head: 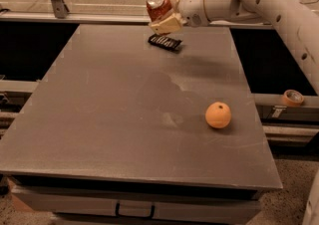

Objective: Move coke can near rxbar chocolate

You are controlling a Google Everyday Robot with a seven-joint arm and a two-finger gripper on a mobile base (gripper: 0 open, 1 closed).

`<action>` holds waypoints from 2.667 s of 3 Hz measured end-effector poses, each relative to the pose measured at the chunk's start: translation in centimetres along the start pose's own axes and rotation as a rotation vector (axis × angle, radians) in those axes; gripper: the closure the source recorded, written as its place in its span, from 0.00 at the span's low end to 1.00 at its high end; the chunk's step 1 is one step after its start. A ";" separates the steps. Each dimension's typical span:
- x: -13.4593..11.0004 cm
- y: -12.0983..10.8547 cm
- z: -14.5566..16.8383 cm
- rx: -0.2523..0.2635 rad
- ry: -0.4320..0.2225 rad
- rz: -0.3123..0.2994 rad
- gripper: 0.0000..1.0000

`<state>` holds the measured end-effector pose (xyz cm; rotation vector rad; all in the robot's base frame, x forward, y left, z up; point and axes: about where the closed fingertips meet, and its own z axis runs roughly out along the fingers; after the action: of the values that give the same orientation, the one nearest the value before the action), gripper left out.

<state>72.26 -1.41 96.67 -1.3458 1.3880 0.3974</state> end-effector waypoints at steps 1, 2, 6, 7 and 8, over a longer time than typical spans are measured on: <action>2.2 -1.5 -0.6 0.050 0.015 0.012 1.00; 6.1 -3.1 -2.1 0.109 0.037 0.064 1.00; 14.2 -2.1 -2.2 0.151 0.030 0.315 0.36; 14.5 -2.0 -2.3 0.157 0.031 0.330 0.12; 14.6 -2.0 -2.4 0.160 0.031 0.339 0.00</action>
Offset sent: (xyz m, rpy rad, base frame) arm 0.0536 -0.1103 -0.0557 0.0499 0.0345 -0.2365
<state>76.59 -10.99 86.03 -0.9909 1.6435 0.4793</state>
